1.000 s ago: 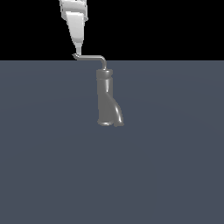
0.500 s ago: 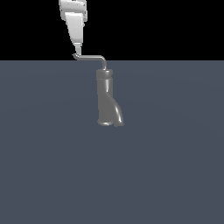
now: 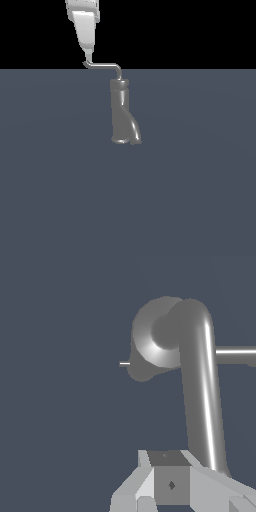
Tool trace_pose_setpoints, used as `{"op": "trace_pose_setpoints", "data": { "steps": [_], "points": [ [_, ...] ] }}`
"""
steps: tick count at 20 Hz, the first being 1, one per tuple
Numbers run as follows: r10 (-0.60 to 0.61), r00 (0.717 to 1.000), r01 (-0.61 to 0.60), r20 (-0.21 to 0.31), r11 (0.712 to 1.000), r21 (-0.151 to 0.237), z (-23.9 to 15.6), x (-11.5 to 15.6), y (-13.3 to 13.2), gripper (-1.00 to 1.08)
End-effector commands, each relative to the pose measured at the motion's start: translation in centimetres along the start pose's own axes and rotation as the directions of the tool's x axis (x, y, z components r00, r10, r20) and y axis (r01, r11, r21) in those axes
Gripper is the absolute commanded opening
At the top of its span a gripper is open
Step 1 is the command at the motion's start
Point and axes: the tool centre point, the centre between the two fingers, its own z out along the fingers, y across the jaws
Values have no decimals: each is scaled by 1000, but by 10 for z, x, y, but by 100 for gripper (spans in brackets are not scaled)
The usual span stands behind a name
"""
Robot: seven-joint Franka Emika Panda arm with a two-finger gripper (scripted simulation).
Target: Turn on the faucet by rotating a designated handle.
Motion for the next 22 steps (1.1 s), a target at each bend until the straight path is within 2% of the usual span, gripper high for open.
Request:
{"op": "trace_pose_setpoints", "data": {
  "steps": [1,15,17,22],
  "points": [
    [0,1000,0,0,1000,-6,0,0,9,-100],
    [2,1000,-2,0,1000,-5,0,-2,47,-100],
    [-4,1000,4,-1,1000,0,0,-5,42,-100],
    [-3,1000,3,-1,1000,-1,-1,7,57,-100]
  ]
}}
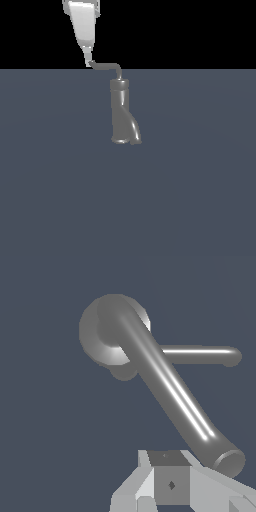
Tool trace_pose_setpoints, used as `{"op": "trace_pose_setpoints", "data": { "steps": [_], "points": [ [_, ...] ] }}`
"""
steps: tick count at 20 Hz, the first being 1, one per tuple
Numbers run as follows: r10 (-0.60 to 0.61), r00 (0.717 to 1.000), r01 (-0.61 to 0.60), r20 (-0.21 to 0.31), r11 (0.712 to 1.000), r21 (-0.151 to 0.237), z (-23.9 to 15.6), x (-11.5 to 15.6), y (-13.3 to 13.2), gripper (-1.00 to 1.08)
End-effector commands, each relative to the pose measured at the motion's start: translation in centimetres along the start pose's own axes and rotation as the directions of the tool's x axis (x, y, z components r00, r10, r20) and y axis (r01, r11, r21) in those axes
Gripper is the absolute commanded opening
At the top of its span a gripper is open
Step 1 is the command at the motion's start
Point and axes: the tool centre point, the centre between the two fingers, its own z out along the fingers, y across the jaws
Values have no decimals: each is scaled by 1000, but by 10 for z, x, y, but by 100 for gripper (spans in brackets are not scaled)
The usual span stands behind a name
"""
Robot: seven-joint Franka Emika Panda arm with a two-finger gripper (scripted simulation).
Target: Turn on the faucet by rotating a designated handle.
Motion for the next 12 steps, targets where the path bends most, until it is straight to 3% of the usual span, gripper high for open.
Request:
{"op": "trace_pose_setpoints", "data": {
  "steps": [1,12],
  "points": [
    [10,1000,-10,-2,1000,-5,0,12,10,-100],
    [12,1000,-12,-1,1000,-7,0,41,45,-100]
  ]
}}
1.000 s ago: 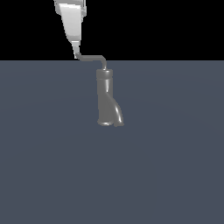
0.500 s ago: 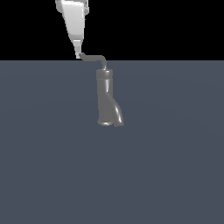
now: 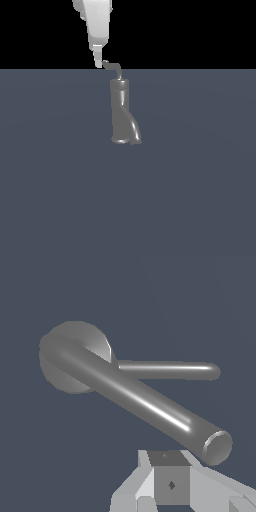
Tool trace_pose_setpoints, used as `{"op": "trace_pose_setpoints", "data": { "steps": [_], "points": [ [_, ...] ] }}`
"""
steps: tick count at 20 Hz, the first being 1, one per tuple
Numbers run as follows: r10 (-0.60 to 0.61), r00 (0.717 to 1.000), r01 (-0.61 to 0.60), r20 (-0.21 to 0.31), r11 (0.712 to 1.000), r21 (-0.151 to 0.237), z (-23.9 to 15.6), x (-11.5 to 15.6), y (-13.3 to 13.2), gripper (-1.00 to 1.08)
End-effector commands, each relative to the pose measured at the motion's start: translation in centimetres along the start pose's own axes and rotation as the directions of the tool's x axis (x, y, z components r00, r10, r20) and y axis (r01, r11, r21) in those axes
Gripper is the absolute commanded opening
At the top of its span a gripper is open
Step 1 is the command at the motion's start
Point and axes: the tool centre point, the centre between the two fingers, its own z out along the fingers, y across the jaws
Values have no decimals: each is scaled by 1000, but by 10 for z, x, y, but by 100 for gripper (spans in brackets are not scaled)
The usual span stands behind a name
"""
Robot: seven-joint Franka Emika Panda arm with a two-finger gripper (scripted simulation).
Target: Turn on the faucet by rotating a designated handle.
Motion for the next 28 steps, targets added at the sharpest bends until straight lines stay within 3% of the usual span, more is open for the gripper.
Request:
{"op": "trace_pose_setpoints", "data": {
  "steps": [1,5,6,20,21,22,28],
  "points": [
    [19,1000,-20,-2,1000,-5,0,18,12,-100],
    [21,1000,-21,-2,1000,-6,0,26,22,-100],
    [3,1000,-3,-2,1000,-2,0,14,16,-100],
    [20,1000,-20,-2,1000,-6,-1,104,27,-100],
    [20,1000,-20,-2,1000,-6,-1,104,27,-100],
    [-26,1000,26,5,1000,-6,0,73,20,-100],
    [-16,1000,16,3,1000,-6,0,92,9,-100]
  ]
}}
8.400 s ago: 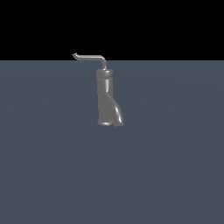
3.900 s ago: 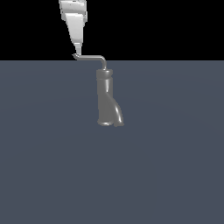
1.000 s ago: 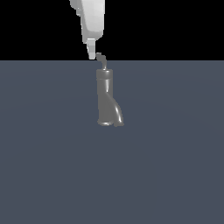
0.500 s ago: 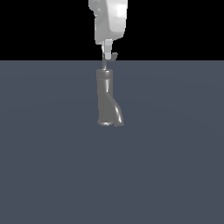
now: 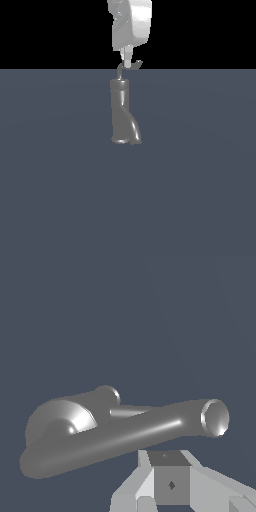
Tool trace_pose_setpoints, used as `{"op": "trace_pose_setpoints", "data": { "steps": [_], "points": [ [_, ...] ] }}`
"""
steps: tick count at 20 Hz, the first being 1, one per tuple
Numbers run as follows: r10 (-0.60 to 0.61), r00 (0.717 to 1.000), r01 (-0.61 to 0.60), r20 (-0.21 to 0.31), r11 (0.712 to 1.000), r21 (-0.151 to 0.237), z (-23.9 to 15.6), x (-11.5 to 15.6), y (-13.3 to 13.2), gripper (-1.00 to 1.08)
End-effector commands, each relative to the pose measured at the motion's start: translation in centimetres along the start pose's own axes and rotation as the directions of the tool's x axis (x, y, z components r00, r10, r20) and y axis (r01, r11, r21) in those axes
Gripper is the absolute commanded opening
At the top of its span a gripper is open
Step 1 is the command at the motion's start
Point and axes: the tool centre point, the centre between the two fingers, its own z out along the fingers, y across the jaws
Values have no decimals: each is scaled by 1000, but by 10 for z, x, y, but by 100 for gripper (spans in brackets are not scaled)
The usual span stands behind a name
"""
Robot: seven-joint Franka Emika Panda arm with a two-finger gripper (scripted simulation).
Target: Turn on the faucet by rotating a designated handle.
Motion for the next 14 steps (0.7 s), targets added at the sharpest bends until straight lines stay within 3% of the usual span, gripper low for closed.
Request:
{"op": "trace_pose_setpoints", "data": {
  "steps": [1,14],
  "points": [
    [23,1000,-23,-4,1000,6,0,20,-3,-100],
    [44,999,-43,-7,999,6,-1,62,-23,-100]
  ]
}}
